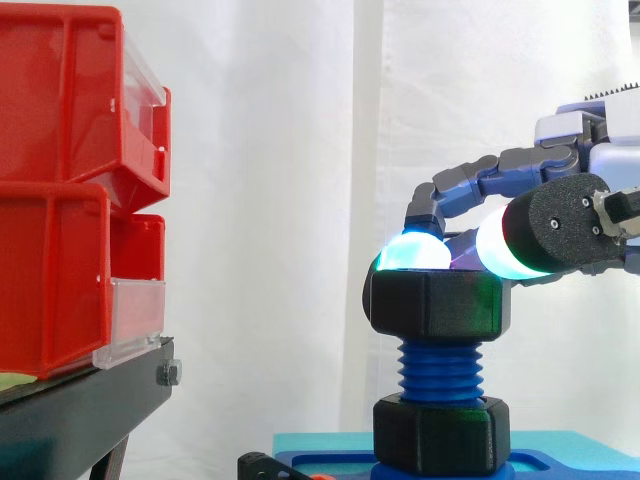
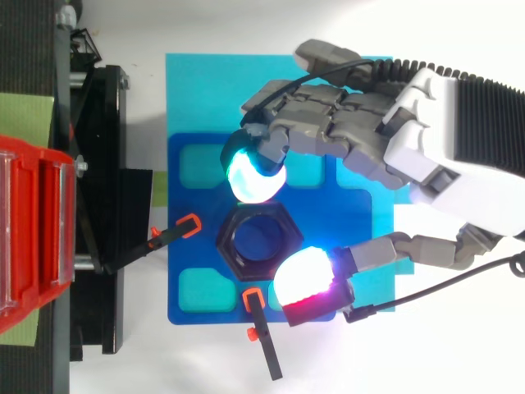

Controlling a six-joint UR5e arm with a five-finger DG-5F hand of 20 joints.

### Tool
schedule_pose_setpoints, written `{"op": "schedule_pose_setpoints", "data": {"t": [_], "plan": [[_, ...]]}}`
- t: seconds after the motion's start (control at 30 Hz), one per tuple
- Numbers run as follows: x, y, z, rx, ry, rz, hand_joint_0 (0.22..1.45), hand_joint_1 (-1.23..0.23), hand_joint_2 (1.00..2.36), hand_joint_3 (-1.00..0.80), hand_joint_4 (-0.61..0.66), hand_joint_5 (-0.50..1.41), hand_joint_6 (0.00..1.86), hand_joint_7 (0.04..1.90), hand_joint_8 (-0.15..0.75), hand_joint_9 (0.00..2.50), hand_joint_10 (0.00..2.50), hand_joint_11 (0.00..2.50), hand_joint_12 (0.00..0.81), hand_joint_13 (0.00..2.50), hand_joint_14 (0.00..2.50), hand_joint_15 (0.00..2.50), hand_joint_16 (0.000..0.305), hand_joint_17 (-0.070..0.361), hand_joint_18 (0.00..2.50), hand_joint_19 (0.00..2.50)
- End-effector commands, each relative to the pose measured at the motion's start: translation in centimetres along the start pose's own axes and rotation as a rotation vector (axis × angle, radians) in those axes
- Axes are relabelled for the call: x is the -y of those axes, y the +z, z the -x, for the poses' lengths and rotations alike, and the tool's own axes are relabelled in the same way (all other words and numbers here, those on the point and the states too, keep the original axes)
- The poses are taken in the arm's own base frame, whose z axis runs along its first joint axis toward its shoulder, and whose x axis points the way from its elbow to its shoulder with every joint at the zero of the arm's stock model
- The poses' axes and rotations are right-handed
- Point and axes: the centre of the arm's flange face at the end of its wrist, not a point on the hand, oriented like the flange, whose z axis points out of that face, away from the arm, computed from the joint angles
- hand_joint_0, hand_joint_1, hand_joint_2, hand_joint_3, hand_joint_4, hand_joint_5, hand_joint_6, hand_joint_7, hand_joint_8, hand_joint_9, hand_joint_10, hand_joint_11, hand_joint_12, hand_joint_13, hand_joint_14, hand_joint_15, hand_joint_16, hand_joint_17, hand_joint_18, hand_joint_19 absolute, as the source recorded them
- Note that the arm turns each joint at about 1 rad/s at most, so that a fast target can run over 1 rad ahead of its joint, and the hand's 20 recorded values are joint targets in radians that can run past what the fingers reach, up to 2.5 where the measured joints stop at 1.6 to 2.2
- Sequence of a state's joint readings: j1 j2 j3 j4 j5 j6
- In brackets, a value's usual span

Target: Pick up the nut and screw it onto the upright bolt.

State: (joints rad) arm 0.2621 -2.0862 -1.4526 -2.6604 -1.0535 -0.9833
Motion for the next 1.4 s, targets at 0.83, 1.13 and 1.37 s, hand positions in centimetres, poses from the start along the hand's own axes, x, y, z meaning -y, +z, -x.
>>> {"op": "schedule_pose_setpoints", "data": {"t": [0.83,1.13,1.37], "plan": [[1.4,0.4,0.9,-0.014,-0.01,0.01,0.54,-0.63,1.0,-0.5,0.23,-0.18,0.5,1.14,0.27,0.55,0.0,0.0,0.272,0.49,0.0,0.0,0.022,0.05,0.19,0.0],[1.8,0.6,1.2,-0.017,-0.012,0.014,0.48,-0.54,1.0,-0.5,0.23,-0.19,0.5,1.07,0.279,0.53,0.0,0.0,0.293,0.47,0.0,0.0,0.026,0.058,0.18,0.0],[2.1,0.6,1.4,-0.016,-0.013,0.014,0.43,-0.41,1.0,-0.5,0.19,-0.23,0.5,0.79,0.268,0.44,0.0,0.0,0.322,0.42,0.0,0.0,0.034,0.078,0.12,0.0]]}}
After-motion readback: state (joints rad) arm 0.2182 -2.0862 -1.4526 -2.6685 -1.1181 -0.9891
